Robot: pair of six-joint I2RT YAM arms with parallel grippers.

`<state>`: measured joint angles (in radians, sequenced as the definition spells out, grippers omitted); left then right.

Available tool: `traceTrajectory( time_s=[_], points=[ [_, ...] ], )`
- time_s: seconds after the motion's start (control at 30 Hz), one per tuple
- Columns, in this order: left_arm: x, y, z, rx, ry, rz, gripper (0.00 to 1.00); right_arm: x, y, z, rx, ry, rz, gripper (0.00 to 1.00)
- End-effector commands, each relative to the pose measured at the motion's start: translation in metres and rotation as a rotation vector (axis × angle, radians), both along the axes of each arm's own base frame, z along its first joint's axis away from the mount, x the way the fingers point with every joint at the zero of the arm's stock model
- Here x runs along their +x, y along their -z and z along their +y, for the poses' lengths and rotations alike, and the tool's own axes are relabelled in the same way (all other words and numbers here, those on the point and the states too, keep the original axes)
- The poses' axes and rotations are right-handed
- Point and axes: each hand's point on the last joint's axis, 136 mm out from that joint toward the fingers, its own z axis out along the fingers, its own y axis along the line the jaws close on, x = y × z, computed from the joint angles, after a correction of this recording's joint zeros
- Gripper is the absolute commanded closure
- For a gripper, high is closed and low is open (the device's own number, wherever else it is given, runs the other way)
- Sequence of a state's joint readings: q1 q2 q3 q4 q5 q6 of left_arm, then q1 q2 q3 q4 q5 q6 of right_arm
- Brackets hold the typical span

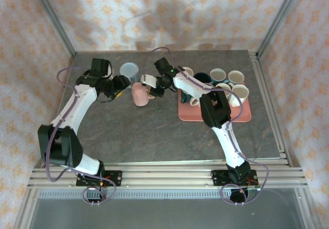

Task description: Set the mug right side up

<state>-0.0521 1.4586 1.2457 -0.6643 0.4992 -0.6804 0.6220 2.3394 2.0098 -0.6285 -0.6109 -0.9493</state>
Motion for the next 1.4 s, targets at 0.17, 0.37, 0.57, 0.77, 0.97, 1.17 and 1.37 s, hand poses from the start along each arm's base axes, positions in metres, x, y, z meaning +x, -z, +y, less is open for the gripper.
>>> traceTrajectory(
  time_s=[0.17, 0.37, 0.57, 0.77, 0.97, 1.17, 1.37],
  points=[
    [-0.059, -0.030, -0.004, -0.077, -0.018, -0.048, 0.42, -0.030, -0.102, -0.003, 0.208, 0.228, -0.065, 1.00],
    [-0.088, -0.048, 0.000, -0.063, -0.015, -0.130, 0.44, -0.045, -0.135, -0.031, 0.317, 0.467, -0.016, 1.00],
    [-0.105, -0.077, -0.001, -0.098, -0.027, -0.210, 0.44, -0.056, -0.170, -0.048, 0.456, 0.662, 0.099, 1.00],
    [-0.108, -0.089, -0.016, -0.244, -0.034, -0.240, 0.44, -0.056, -0.209, -0.066, 0.530, 0.842, 0.162, 1.00],
    [-0.105, -0.085, -0.028, -0.416, -0.081, -0.215, 0.43, -0.056, -0.228, -0.067, 0.593, 0.944, 0.271, 1.00],
    [-0.107, -0.089, -0.029, -0.521, -0.149, -0.236, 0.43, -0.054, -0.237, -0.060, 0.688, 1.026, 0.409, 1.00],
    [-0.118, -0.086, -0.026, -0.621, -0.240, -0.214, 0.44, -0.056, -0.242, -0.049, 0.727, 1.094, 0.522, 1.00]
  ],
)
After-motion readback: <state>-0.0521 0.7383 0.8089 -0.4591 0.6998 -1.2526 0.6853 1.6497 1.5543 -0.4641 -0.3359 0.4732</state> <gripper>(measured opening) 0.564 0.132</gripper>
